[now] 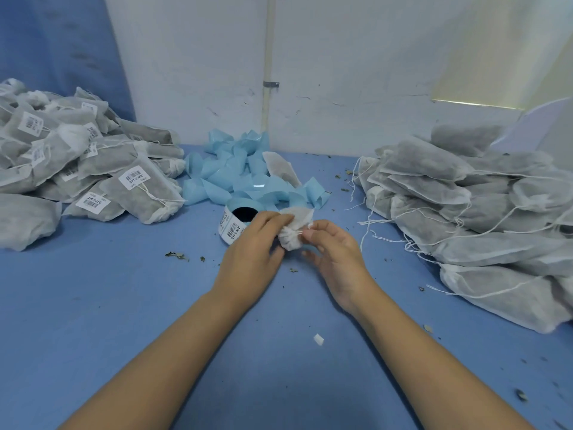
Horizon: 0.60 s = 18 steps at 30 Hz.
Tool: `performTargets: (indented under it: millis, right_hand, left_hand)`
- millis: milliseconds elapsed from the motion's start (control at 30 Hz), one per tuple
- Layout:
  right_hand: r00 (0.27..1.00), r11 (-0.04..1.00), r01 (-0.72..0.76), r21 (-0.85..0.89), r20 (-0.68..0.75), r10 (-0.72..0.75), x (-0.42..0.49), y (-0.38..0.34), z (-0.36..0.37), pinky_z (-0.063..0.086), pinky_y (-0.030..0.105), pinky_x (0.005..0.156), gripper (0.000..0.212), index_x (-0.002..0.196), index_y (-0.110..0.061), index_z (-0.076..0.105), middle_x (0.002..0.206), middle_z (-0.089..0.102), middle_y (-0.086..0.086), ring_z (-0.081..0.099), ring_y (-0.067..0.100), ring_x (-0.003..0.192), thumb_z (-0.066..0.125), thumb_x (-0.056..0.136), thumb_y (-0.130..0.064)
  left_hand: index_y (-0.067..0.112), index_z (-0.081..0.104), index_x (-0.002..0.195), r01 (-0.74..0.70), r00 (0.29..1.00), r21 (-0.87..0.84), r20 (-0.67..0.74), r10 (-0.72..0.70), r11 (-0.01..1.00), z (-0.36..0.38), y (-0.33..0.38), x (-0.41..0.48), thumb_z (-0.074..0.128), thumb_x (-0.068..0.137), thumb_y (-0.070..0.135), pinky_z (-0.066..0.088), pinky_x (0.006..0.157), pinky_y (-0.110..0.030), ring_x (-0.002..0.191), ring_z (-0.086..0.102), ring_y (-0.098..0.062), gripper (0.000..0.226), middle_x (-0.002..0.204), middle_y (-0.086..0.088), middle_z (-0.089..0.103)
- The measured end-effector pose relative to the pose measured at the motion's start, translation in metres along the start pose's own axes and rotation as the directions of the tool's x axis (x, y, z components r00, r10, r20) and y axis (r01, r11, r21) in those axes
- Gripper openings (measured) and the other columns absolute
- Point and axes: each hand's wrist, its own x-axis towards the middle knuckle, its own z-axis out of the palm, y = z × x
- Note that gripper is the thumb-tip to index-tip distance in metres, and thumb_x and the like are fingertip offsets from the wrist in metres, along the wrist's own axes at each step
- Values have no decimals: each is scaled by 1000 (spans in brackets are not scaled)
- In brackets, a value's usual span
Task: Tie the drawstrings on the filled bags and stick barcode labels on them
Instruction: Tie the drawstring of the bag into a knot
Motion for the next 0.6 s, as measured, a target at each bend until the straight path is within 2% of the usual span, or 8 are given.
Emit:
performTargets:
  millis: [100,167,267,367,400,467,533,600]
  right_hand:
    - [1000,996,15,88,14,-16,-1,-7,5,47,20,66,17,68,-19,64,70,67,-4,62,6,68,62,75,-5]
    - [999,992,24,127,29,-28,-2,-12,8,45,18,62,19,57,-23,66,66,66,-7,61,4,65,57,68,-11]
    - [997,979,62,193,34,-69,-2,-20,12,41,20,59,12,58,-19,58,63,59,-6,56,7,60,53,65,-11]
    - [989,985,134,110,44,-139,-3,-23,16,37,21,56,5,65,-13,47,61,47,-2,46,12,58,50,65,-9]
    - [987,986,147,77,54,-152,-5,-22,18,37,21,56,6,66,-13,45,59,45,-2,44,14,58,49,65,-8]
    - [987,988,139,63,67,-144,-7,-18,23,37,22,55,6,66,-13,44,58,43,-1,42,15,57,48,65,-8]
    - [992,989,103,107,55,-109,-9,-16,28,37,22,55,6,66,-14,45,57,44,-1,43,14,55,49,65,-9]
    - [998,983,47,177,24,-52,-9,-15,32,37,21,56,9,65,-15,48,57,45,-2,44,12,57,54,70,-9]
  left_hand:
    - [13,69,108,-100,980,114,-163,118,988,-4,1,6,72,79,5,44,78,-25,99,50,-12,29,106,0,65]
    - [9,71,101,-160,954,144,-234,190,977,-6,4,10,72,77,4,39,81,-24,98,48,-14,25,102,-3,68]
    - [2,67,105,-189,942,92,-265,207,978,-7,11,14,63,78,-4,38,94,-27,114,52,-18,28,113,-9,66]
    - [0,58,116,-147,956,-65,-264,125,987,-10,17,14,55,81,-5,32,99,-16,124,46,-14,36,124,-8,59]
    - [3,55,121,-117,959,-121,-273,80,986,-12,19,14,53,82,-2,32,96,-11,120,46,-11,39,124,-4,57]
    - [10,50,127,-56,953,-192,-302,-5,980,-16,20,15,50,85,6,36,83,-12,102,50,-10,42,118,9,53]
    - [17,48,128,-13,945,-245,-319,-69,969,-18,21,16,45,87,9,36,70,-12,80,48,-3,42,108,24,49]
    - [28,48,124,3,934,-311,-339,-114,950,-21,25,17,42,87,12,37,64,-8,71,49,2,41,101,28,51]
